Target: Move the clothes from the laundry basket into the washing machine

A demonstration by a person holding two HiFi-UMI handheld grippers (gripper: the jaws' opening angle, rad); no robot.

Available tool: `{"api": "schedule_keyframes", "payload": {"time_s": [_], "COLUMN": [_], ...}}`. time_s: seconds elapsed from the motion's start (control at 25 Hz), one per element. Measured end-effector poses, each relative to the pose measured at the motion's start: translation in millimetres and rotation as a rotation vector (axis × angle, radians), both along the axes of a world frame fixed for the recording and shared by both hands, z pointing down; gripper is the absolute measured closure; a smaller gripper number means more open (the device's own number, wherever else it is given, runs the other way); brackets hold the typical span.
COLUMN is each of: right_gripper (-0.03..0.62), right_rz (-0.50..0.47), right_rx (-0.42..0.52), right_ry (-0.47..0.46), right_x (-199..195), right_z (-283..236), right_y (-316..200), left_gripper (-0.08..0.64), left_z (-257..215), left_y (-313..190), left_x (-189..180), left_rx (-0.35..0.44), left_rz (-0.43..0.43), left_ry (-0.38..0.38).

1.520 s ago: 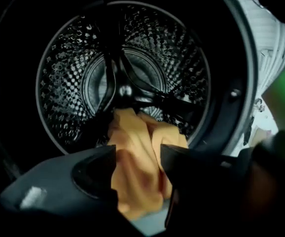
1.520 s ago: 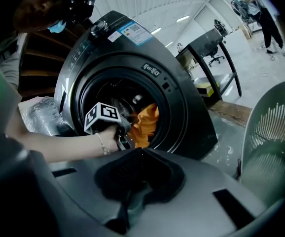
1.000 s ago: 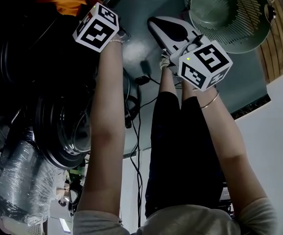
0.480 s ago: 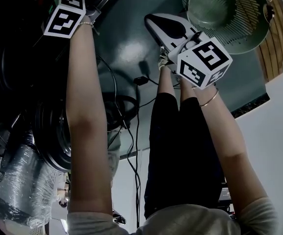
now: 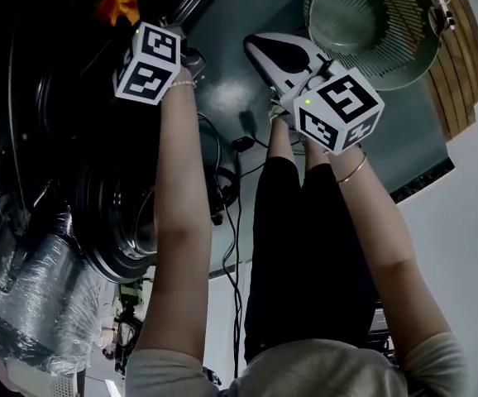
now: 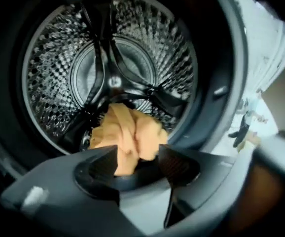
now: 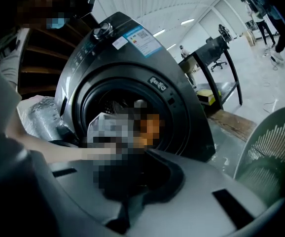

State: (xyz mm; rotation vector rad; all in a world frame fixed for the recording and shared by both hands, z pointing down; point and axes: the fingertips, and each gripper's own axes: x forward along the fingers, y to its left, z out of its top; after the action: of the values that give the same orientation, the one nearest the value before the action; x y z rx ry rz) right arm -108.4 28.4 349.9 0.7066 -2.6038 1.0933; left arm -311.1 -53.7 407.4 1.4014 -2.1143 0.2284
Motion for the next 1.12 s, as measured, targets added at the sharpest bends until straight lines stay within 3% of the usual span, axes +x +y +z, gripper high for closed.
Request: {"api": "schedule_keyframes", "payload": {"time_s": [0.16,0.32,0.44,0.6,0.8,0.96,1.12], "right_gripper": [0.584,0.584,0.584,0.584,0.584,0.584,0.584], "right_rz": [-0.017,0.015,0.037,0.073,0.034,0.02,-0.006], "right_rx": [0.055,0.044,0.053,0.079,0.151,0.208,0.284], "right_ry": [0.005,-0.009,-0.007,-0.03,-0.029,-0.009,0.023], "right_x": [10.5,32.6,48.8,67.1,81.6,95.7,105.4], "right_z": [-43.4,-86.7,-129.9,-198.1,-278.9,-331.1,-373.0], "right_y": [5.4,-1.2,-2.8,-7.5,6.3,18.8,33.3], "left_gripper": [0.316,0.325,0.432,0.506,0.551,0.551,0.551], "left_z": [-38.3,-92.7,-149.4,-230.0,-322.0,-407.9,-467.7], "left_y": [35.4,55.6,67.4,70.1,80.0,88.1,93.2], "left_x": [41.5,97.1,136.6,170.7,193.7,196.8,204.6], "left_rx": [0.057,0.072,0.099,0.175,0.263,0.441,0.517], "left_rz": [0.045,0.119,0.162,0.224,0.32,0.357,0.452], "left_ry": [0.071,0.142,0.166,0.189,0.206,0.242,0.249]}}
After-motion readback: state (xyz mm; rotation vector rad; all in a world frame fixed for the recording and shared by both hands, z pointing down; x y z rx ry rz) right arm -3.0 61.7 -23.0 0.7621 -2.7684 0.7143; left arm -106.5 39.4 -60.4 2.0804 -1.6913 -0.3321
